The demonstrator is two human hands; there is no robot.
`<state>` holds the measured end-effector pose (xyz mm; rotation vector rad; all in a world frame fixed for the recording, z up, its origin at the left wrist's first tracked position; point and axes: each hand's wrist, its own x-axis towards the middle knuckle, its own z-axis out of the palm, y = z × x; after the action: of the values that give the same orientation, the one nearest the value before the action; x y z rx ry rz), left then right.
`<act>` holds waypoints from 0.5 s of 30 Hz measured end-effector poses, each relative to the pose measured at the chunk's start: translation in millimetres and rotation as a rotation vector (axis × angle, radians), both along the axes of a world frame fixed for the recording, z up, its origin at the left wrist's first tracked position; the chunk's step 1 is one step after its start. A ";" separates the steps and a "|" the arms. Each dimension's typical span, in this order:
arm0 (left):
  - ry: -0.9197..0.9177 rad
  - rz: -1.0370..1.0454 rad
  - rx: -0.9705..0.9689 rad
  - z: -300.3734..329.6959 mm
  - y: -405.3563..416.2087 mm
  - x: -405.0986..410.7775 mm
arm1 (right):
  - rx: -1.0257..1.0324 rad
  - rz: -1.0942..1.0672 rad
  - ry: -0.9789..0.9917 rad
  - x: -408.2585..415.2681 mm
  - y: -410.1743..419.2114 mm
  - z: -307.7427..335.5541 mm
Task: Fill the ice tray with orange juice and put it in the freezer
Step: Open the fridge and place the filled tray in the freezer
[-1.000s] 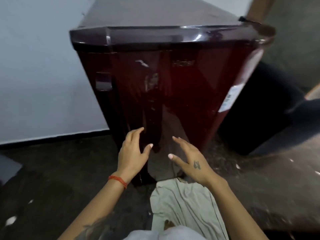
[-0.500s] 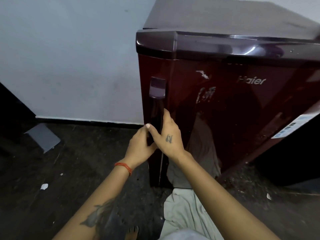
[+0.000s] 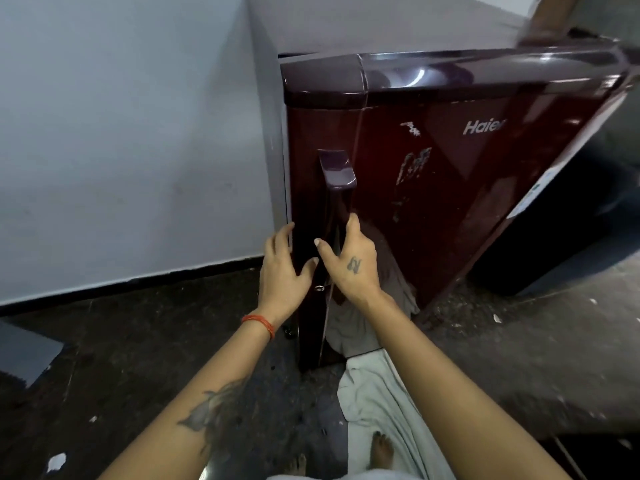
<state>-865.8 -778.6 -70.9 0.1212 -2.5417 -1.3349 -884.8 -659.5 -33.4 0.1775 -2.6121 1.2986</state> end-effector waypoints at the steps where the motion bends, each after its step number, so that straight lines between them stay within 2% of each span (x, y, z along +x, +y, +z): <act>1: -0.011 -0.021 -0.004 1.0 -1.8 -2.0 | -0.005 -0.012 -0.010 2.4 -0.4 1.8; 8: 0.006 -0.155 0.085 -1.7 -7.7 2.9 | -0.052 -0.152 0.024 56.3 14.7 -2.3; 15: 0.076 -0.230 0.163 -12.8 15.3 51.6 | -0.152 -0.299 0.054 118.2 47.6 -13.3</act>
<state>-814.2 -763.2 -83.7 -0.1935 -2.4397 -1.5983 -766.6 -611.8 -46.8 -0.1931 -2.3688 1.3530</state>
